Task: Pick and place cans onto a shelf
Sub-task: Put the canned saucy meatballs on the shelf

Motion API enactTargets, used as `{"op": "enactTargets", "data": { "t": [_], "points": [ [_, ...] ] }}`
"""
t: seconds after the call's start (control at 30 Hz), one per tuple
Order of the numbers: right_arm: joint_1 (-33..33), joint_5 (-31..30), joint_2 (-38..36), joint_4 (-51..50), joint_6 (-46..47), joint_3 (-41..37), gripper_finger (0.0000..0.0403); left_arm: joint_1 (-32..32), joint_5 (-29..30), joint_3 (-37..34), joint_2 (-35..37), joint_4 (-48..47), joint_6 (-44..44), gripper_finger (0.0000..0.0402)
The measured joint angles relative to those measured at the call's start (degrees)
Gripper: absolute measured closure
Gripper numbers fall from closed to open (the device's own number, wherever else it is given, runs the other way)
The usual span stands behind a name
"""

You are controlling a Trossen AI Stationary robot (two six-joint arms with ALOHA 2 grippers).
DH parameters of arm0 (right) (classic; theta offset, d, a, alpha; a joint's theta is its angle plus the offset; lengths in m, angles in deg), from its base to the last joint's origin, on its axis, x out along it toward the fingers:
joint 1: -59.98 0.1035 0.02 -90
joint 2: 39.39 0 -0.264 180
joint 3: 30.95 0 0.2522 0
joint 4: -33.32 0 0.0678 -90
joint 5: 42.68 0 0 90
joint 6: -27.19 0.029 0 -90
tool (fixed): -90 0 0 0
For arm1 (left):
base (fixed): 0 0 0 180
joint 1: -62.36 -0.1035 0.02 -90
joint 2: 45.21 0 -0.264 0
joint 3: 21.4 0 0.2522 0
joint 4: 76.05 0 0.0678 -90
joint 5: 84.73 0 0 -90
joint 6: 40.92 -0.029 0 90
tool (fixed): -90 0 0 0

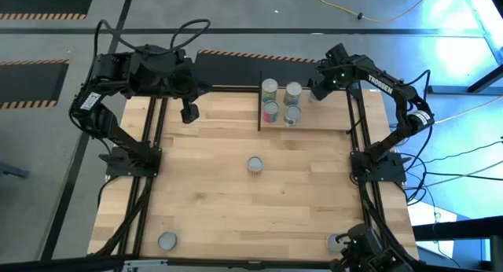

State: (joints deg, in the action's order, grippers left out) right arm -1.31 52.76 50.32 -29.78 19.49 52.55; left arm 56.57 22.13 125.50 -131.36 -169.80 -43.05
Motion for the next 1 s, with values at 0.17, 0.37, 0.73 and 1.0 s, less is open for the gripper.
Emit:
{"op": "enactTargets", "data": {
  "t": [0.17,0.37,0.73,1.0],
  "points": [
    [-0.7,-1.8,0.0,-0.4,1.3,0.0,0.0397,0.0,0.0,0.0,0.0,0.0,0.0,0.0364],
    [-0.7,2.1,0.0,-0.1,1.1,0.0,0.0397,0.0,0.0,0.0,0.0,0.0,0.0,0.0364],
    [-0.8,1.1,0.5,0.8,1.2,0.1,0.0397,0.0,0.0,0.0,0.0,0.0,0.0,0.0364],
    [-0.8,0.1,0.5,0.7,1.3,0.1,0.0397,0.0,0.0,0.0,0.0,0.0,0.0,0.0364]
  ]
}}
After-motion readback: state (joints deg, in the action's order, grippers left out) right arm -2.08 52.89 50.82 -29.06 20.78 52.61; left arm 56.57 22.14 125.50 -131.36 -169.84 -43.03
